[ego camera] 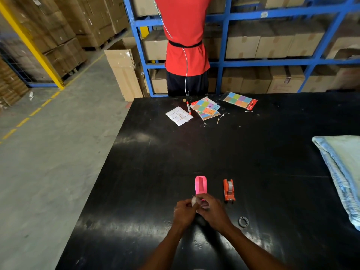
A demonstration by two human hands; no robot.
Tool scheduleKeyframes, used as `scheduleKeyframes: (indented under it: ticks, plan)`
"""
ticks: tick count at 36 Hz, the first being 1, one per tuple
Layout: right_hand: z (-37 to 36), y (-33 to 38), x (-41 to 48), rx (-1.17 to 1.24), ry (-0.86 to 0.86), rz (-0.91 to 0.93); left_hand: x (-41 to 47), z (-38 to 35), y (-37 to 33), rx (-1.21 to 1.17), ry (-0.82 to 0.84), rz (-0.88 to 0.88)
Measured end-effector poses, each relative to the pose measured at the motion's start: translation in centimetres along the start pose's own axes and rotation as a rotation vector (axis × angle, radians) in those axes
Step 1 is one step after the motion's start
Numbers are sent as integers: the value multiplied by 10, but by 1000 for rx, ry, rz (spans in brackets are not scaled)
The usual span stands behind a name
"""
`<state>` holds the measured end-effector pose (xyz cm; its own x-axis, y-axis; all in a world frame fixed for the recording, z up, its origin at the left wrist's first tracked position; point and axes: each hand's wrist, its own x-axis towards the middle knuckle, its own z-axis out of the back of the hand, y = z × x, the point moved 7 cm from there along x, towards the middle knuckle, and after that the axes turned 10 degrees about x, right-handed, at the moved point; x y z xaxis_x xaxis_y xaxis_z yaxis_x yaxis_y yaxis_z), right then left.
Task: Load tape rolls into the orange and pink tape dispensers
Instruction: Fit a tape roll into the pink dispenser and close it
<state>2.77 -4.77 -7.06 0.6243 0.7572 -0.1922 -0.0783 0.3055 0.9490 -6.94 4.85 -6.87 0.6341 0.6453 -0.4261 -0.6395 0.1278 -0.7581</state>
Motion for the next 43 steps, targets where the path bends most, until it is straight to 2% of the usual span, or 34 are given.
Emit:
scheduleKeyframes:
  ticks: [3, 6, 15, 19, 29, 34, 38, 43]
  plan:
    - [-1, -3, 1, -15, -12, 25, 2, 2, 1, 130, -85, 28]
    - [-2, -3, 1, -2, -9, 15, 7, 4, 4, 151, -172, 69]
    - [3, -3, 6, -5, -15, 27, 24, -2, 9, 244, -146, 115]
    - [1, -6, 11, 8, -5, 18, 22, -1, 1, 211, -195, 134]
    - [19, -9, 42, -196, 7, 30, 49, -1, 2, 92, -26, 91]
    - [28, -7, 73, -293, 34, 72, 87, -2, 23, 129, 29, 97]
    - [31, -5, 94, -448, 28, 75, 98, -5, 7, 176, 61, 50]
    - [32, -5, 114, -631, 45, 47, 122, -22, 10, 122, 114, 36]
